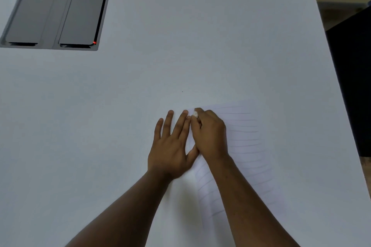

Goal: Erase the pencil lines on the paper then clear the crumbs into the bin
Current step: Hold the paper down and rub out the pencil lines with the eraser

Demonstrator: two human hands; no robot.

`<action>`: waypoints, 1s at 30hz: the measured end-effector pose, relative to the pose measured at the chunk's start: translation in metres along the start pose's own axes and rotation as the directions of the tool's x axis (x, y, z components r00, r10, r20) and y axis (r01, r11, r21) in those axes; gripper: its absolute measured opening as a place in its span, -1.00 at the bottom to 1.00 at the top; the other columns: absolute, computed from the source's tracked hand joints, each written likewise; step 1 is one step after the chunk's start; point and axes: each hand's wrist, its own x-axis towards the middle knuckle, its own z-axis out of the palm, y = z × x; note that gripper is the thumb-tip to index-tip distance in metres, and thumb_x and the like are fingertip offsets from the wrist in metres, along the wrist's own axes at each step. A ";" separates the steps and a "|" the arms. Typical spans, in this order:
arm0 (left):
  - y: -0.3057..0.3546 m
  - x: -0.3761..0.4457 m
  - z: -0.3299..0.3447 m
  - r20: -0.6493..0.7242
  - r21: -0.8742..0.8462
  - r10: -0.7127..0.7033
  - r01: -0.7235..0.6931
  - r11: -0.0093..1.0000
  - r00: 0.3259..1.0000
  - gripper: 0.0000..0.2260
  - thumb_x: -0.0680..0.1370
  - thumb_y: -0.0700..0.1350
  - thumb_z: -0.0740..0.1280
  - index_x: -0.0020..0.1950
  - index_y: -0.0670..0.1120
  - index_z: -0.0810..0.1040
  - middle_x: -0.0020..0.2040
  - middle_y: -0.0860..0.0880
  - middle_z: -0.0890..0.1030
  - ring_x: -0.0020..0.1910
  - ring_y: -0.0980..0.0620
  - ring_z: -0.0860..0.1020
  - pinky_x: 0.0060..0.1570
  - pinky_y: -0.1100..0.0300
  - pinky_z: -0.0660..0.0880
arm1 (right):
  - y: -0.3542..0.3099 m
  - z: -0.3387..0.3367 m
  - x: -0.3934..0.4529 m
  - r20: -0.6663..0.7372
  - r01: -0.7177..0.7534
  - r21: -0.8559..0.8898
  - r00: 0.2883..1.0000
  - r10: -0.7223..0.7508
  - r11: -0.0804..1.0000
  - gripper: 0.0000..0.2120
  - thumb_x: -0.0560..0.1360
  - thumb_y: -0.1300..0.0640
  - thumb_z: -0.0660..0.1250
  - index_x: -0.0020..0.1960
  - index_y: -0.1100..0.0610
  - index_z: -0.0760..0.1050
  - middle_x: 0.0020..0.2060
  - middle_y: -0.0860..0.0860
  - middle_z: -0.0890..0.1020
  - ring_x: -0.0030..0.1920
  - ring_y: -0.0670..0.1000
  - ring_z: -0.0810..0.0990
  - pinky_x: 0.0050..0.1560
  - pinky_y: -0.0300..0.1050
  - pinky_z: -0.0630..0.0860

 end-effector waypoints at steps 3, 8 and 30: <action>0.000 0.000 0.000 0.009 0.012 -0.014 0.014 1.000 1.000 -0.32 0.66 0.32 -0.06 0.67 -0.05 0.11 0.68 0.00 0.10 0.67 -0.12 -0.06 0.60 -0.17 -0.03 | 0.013 -0.009 0.007 -0.115 -0.006 -0.068 0.993 -0.002 0.998 -0.75 0.61 0.15 0.28 0.17 0.24 0.62 -0.11 0.13 0.68 -0.14 0.08 0.67 -0.10 -0.12 0.59; 0.000 0.000 0.002 0.015 -0.001 -0.019 0.019 1.000 1.000 -0.32 0.66 0.32 -0.09 0.68 -0.04 0.08 0.68 0.01 0.08 0.67 -0.11 -0.07 0.60 -0.16 -0.06 | 0.028 -0.017 0.012 -0.200 -0.121 -0.041 0.973 0.111 0.992 -0.78 0.61 0.16 0.27 0.12 0.25 0.63 -0.17 0.10 0.67 -0.17 0.06 0.64 -0.13 -0.22 0.48; -0.001 0.000 0.003 0.020 -0.008 -0.022 0.022 1.000 1.000 -0.30 0.66 0.32 -0.10 0.67 -0.08 0.11 0.68 -0.02 0.08 0.67 -0.13 -0.07 0.61 -0.18 -0.03 | 0.025 -0.015 0.010 -0.307 -0.277 -0.059 0.919 0.246 0.959 -0.76 0.62 0.10 0.24 0.12 0.17 0.63 -0.16 0.07 0.65 -0.18 0.06 0.62 -0.21 -0.24 0.37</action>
